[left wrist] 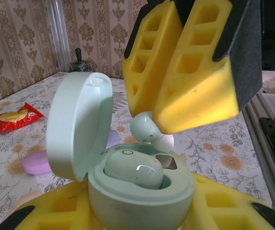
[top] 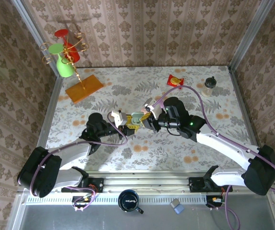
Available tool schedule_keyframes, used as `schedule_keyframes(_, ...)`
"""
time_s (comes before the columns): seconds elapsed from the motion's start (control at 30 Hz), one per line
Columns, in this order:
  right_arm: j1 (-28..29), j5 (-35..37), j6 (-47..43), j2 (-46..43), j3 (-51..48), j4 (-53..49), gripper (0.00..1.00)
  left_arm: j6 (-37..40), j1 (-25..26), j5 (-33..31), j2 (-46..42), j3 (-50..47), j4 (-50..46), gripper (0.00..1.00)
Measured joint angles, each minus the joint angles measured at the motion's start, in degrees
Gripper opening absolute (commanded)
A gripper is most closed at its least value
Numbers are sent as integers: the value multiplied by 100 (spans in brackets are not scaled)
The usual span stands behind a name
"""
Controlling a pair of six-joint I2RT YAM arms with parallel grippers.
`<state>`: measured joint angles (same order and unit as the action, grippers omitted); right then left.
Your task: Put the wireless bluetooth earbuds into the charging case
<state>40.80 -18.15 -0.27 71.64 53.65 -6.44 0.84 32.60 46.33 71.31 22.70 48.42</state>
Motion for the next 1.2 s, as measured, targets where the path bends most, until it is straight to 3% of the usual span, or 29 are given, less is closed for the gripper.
schedule_keyframes(0.73, 0, 101, 26, 83, 24, 103, 22, -216, 39, -50, 11, 2, 168, 36)
schedule_keyframes(1.2, 0, 278, 345, -385, 24, 83, 56, -219, 44, -87, 195, 57, 446, 36)
